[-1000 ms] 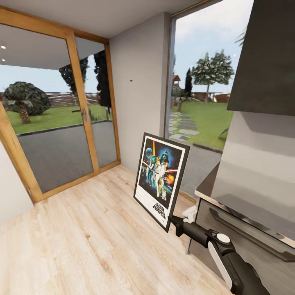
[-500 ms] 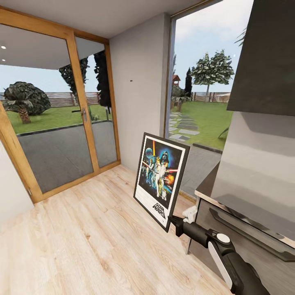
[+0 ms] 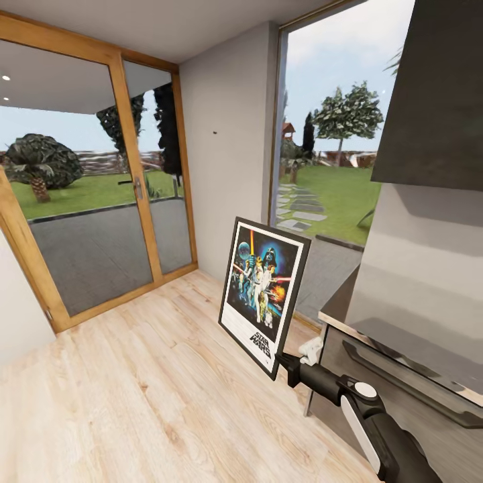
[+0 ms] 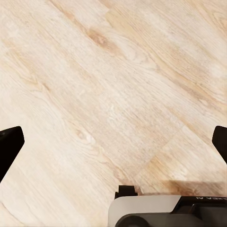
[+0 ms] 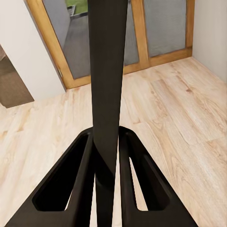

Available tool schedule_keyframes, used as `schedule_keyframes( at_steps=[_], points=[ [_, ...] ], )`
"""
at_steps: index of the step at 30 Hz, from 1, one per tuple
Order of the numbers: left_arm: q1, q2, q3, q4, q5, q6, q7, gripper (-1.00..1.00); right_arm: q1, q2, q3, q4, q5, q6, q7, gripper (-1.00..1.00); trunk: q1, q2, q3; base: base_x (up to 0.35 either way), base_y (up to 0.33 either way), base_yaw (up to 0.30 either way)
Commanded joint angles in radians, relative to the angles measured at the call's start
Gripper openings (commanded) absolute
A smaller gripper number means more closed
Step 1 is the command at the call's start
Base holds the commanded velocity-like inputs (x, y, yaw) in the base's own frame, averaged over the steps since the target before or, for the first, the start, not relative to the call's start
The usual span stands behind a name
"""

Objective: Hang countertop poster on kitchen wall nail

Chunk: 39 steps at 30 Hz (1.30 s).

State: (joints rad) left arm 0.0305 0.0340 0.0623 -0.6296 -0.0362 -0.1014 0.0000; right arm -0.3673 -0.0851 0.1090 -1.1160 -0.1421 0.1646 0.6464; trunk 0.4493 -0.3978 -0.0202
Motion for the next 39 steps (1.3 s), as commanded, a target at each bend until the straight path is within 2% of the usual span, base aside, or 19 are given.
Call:
schedule_keyframes(
  at_steps=[1,19,29,39],
  points=[
    [0.000,0.000,0.002,-0.001,-0.004,-0.002,0.000,1.00,-0.001,-0.001,0.001,-0.001,-0.013,0.010,0.001,-1.00,0.001,-0.002,-0.002,0.000,0.000,0.000],
    [0.000,0.000,0.010,-0.001,-0.005,-0.007,0.000,1.00,-0.001,-0.001,0.001,0.000,-0.013,0.010,0.001,-1.00,0.001,-0.002,-0.002,0.000,0.008,0.000],
    [0.000,0.001,0.019,-0.001,-0.005,-0.005,-0.001,1.00,-0.001,-0.001,0.001,0.000,-0.013,0.010,0.001,-1.00,0.001,-0.002,-0.002,0.032,0.246,0.000],
    [0.000,0.001,0.022,0.000,-0.005,-0.005,-0.003,1.00,-0.001,-0.001,0.001,0.002,-0.013,0.010,0.001,-1.00,0.001,-0.002,-0.002,0.143,0.287,0.000]
  ],
)
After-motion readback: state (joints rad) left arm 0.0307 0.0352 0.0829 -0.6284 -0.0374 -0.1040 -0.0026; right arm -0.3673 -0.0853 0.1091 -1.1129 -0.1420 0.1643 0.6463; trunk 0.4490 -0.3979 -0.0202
